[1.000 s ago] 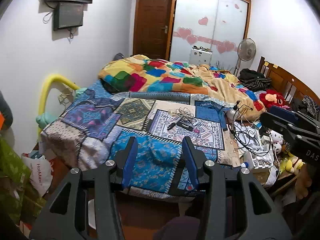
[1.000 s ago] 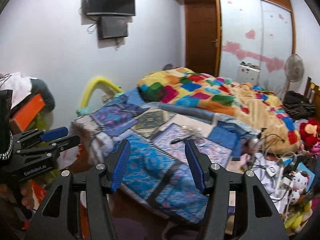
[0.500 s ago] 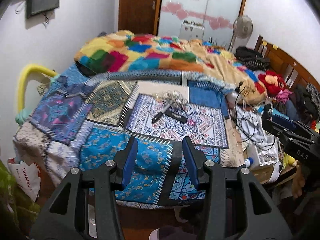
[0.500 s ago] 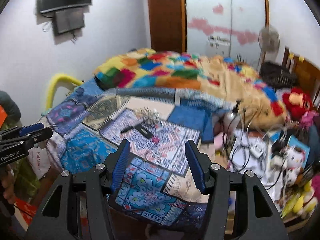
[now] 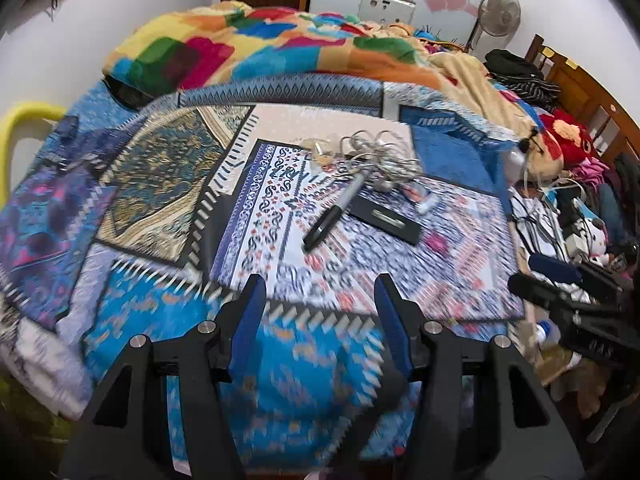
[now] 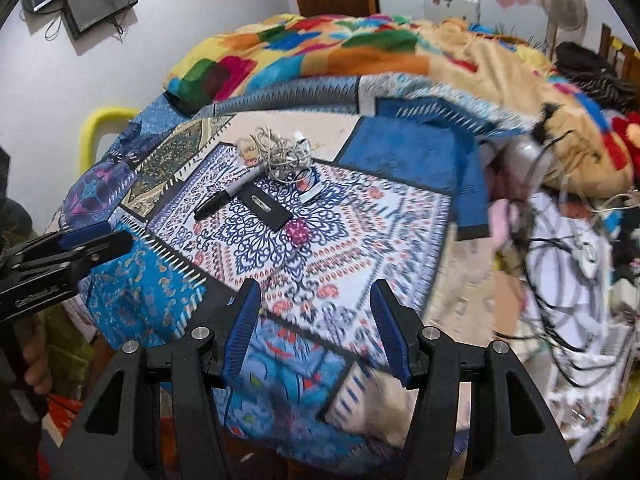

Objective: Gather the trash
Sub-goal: 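Move both open tools back toward the black marker on the bed, then grasp the black marker with the left tool while the right tool grasps the pink hair clip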

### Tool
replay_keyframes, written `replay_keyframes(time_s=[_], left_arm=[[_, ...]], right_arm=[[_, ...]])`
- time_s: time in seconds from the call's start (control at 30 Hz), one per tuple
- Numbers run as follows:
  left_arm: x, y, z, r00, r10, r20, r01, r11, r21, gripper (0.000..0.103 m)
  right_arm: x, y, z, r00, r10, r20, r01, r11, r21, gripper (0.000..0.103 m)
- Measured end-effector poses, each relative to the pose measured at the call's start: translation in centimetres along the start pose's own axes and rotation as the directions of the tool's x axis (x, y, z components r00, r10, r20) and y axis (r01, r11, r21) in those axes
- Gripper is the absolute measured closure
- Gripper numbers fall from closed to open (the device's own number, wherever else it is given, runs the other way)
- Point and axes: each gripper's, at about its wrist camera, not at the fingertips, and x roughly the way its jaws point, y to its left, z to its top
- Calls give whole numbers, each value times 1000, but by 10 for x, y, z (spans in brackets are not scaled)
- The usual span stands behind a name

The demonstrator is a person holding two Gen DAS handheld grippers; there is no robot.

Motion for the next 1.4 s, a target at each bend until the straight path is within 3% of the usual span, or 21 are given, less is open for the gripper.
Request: replay_keyframes(time_s=[0.3,0.4,0.47,0.6,0.7,1.0,1.13,1.4], left_arm=[[63,7,28,999,-38,-7,38,997,63,48],[72,3,32,999,-47,4,46,991,122,56],[79,4,35,998,-65,-6,65,989,134,63],[83,2,37,995,-100,-4,100,983,152,79],[80,-8,31,995,-97,8,94,976,195,86],[59,-14,6,999,-38,-31,43,985,168,92],[35,-8,-10,999,-39,-36,43,991,124,92],[-33,-6,-15,998,-36,46,34,998,48,92]], right_arm=[[66,8,18,999,26,-41,-29,997,-74,50],[71,14,20,1000,18,-5,-18,993,-120,53],[73,18,21,999,-6,34,12,986,-165,63],[81,23,19,999,-35,27,40,977,-210,70],[80,25,16,996,-75,43,83,970,-227,81],[71,6,21,1000,-13,1,13,999,-50,81],[52,8,22,1000,-12,18,13,999,-34,82],[-4,20,35,995,-34,91,38,998,-45,82]])
